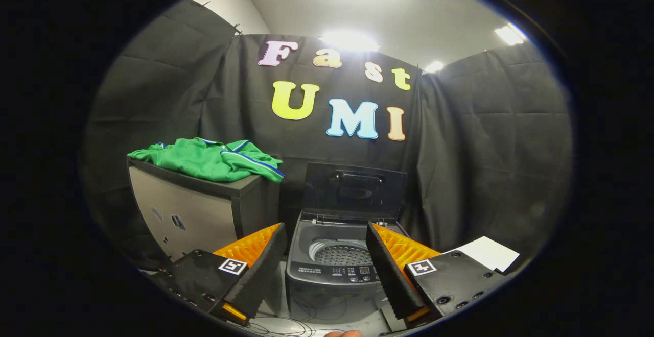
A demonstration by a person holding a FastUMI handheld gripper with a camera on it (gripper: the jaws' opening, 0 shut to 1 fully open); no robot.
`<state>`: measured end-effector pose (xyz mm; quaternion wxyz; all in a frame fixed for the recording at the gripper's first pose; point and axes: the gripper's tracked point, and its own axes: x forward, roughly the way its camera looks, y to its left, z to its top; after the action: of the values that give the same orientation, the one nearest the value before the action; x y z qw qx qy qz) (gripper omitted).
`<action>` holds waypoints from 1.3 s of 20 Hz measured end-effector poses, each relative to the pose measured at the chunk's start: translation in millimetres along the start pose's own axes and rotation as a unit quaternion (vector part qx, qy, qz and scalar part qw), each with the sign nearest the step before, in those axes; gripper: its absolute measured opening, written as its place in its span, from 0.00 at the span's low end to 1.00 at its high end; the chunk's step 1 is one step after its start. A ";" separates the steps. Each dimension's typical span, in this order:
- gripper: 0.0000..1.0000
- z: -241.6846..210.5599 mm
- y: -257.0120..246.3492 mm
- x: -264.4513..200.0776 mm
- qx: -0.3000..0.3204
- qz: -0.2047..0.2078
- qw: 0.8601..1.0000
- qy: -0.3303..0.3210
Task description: Put the clothes into the washing machine and then close the washing machine lid.
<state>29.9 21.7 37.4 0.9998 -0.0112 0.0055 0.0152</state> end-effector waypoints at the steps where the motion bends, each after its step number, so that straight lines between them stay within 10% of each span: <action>1: 0.98 7.4 1.4 4.8 0.006 -0.001 1.000 -0.001; 12: 0.96 96.3 73.4 77.2 0.093 0.098 0.990 0.048; 26: 0.96 137.5 222.3 136.2 0.004 0.214 0.964 0.157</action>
<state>160.7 251.1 168.4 0.9600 -0.0083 0.1646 0.2264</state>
